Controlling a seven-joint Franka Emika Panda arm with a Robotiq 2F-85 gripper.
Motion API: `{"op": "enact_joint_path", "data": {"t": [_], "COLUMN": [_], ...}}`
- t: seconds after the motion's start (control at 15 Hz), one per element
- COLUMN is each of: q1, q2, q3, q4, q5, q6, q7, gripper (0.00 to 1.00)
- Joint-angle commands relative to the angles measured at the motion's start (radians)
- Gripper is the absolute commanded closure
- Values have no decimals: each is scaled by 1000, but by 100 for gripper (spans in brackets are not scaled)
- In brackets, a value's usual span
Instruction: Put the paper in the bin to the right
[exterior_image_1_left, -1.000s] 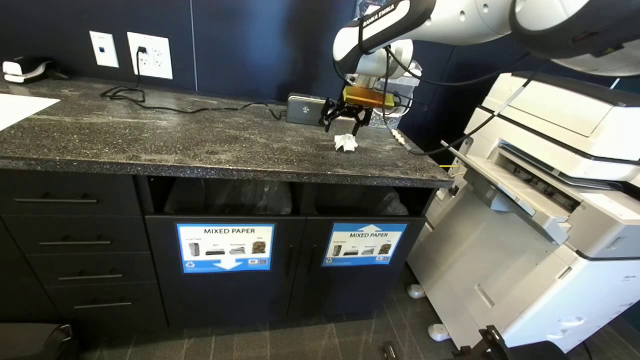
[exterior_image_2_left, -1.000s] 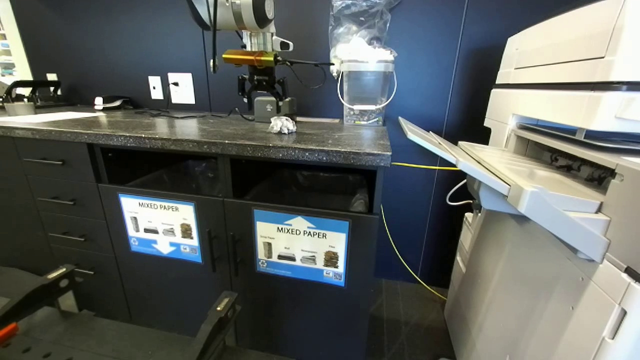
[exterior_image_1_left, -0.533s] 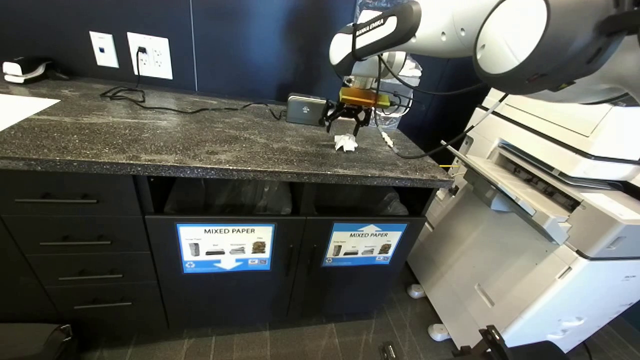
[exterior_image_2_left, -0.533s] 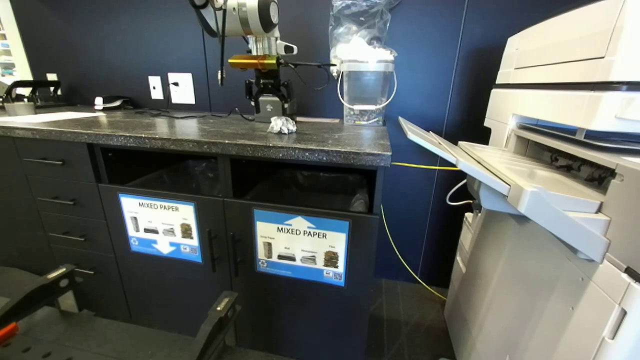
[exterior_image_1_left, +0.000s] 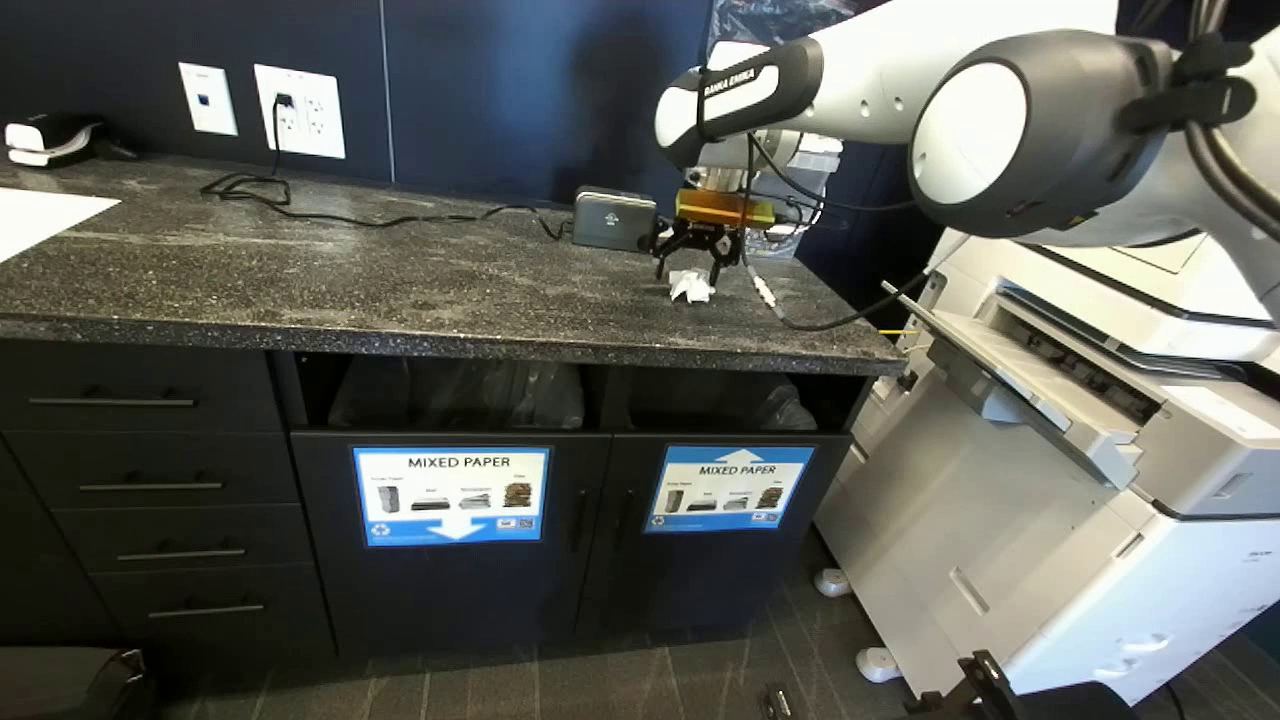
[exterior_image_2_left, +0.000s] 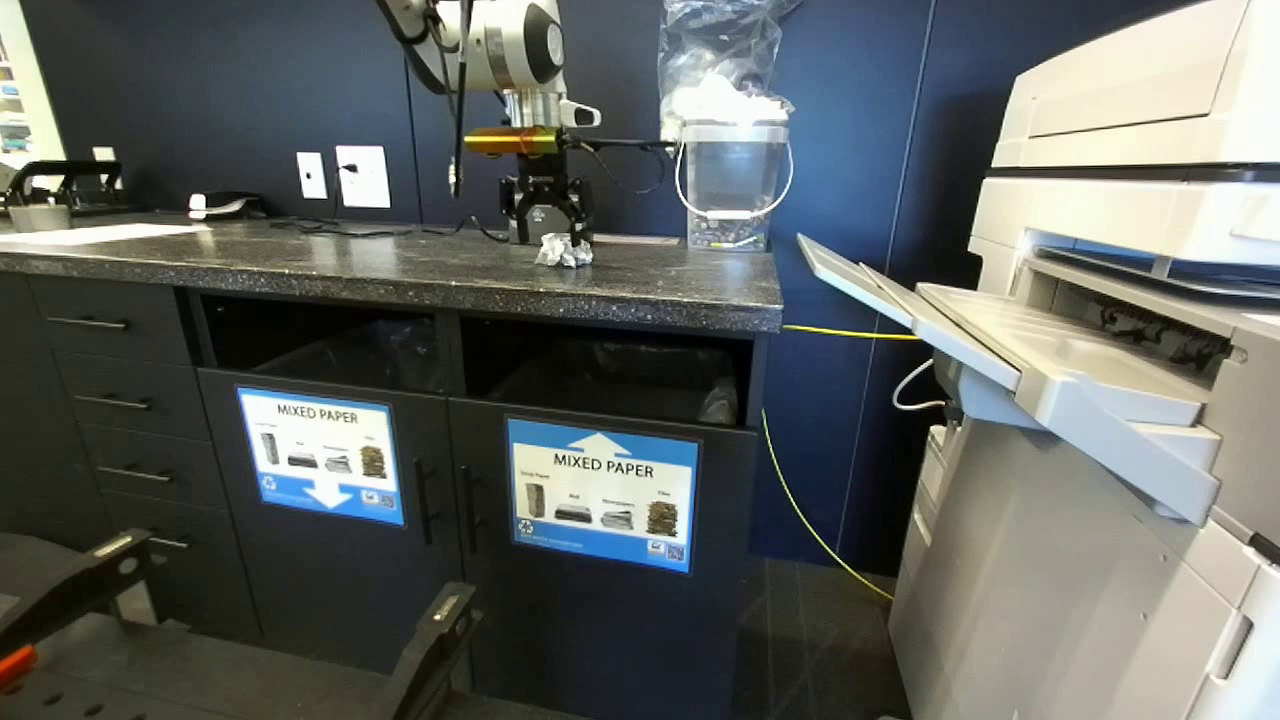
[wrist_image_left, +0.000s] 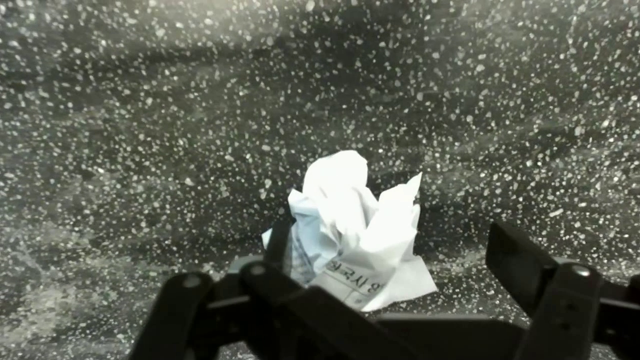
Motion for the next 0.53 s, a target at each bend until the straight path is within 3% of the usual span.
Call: {"op": "enact_joint_path", "data": {"t": [0.0,0.47], "q1": [5,2], "q2": [63,102], "q3": [-13,-20], "q4": [113,175], "q5": [-14,-14], "q6": [-52,-86], "q7": [28,41], "gripper": [0,0]}}
